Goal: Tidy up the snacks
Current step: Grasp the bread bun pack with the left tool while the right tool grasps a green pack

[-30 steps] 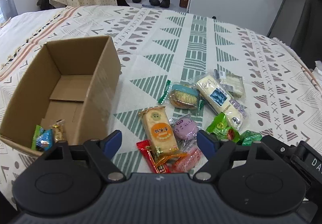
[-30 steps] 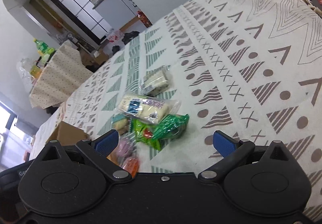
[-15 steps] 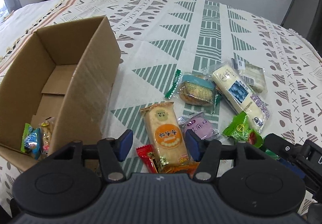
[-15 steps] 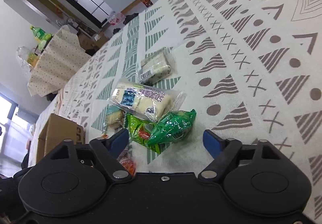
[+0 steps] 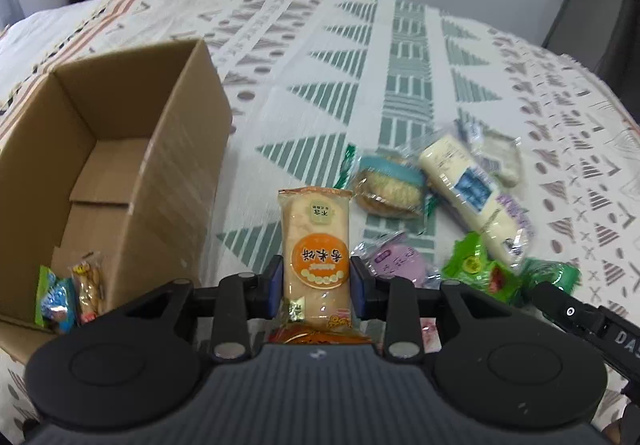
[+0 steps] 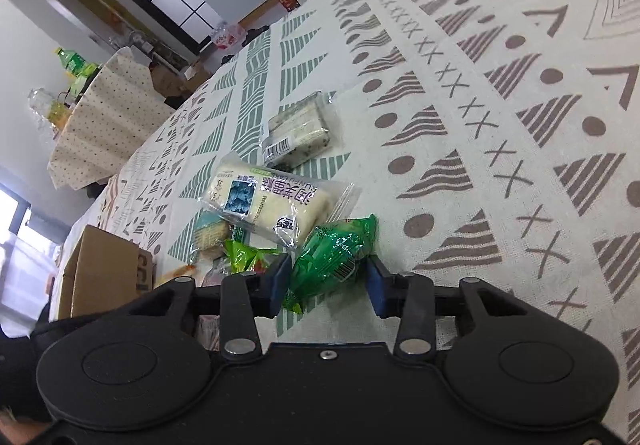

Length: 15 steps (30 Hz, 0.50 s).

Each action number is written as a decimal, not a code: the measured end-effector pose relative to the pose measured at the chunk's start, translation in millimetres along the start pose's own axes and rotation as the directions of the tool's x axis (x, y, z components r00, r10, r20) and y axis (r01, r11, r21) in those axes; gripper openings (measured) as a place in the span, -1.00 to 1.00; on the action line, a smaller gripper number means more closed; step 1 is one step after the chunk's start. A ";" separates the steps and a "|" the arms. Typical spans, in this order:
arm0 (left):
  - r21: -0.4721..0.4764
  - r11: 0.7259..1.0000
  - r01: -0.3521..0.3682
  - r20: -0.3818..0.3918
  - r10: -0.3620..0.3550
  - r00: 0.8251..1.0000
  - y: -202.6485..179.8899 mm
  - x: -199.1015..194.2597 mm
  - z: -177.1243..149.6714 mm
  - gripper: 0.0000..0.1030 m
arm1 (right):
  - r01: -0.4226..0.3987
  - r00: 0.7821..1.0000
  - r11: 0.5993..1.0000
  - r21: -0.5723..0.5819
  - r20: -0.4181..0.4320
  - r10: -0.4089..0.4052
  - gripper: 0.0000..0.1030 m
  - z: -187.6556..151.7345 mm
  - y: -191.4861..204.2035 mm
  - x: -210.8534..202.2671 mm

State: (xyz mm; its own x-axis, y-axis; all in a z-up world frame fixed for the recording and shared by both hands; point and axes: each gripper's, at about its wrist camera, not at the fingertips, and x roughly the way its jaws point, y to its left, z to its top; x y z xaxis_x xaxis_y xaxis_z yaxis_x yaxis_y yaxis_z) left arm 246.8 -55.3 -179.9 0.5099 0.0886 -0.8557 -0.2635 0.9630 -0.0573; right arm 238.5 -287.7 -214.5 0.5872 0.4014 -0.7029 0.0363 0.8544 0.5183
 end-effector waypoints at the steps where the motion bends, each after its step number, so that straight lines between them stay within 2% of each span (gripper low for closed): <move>1: -0.001 1.000 0.013 0.009 -0.013 1.000 1.1 -4.5 0.2 -0.37 | 0.003 1.000 1.000 -0.012 0.010 -0.003 -0.36 -0.9 1.9 -2.9; 3: -0.001 0.999 0.037 0.026 -0.037 0.999 3.2 -13.4 0.0 -0.37 | 0.010 0.999 0.999 -0.034 0.033 -0.009 -0.54 -1.3 5.5 -9.8; 7: -0.001 0.996 0.084 0.068 -0.084 0.994 9.4 -30.8 -1.4 -0.37 | 0.020 0.998 0.997 -0.071 0.055 -0.016 -0.65 -4.5 11.4 -20.7; 9: -0.005 0.995 0.104 0.091 -0.103 0.991 13.6 -39.6 -2.1 -0.37 | 0.026 0.998 0.996 -0.087 0.066 -0.020 -0.78 -5.7 15.6 -24.2; 15: -0.046 0.987 0.152 0.136 -0.144 0.980 30.0 -57.2 -3.1 -0.37 | 0.015 0.995 0.991 -0.129 0.104 -0.002 -0.84 -12.1 31.4 -42.7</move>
State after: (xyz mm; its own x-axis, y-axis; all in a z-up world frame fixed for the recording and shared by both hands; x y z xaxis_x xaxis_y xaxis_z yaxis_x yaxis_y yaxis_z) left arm 207.2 -32.3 -134.3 0.6493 -0.0175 -0.7604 -0.2204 0.9525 -0.2101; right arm 204.9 -274.0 -174.1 0.6678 0.3634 -0.6496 -0.0595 0.8960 0.4400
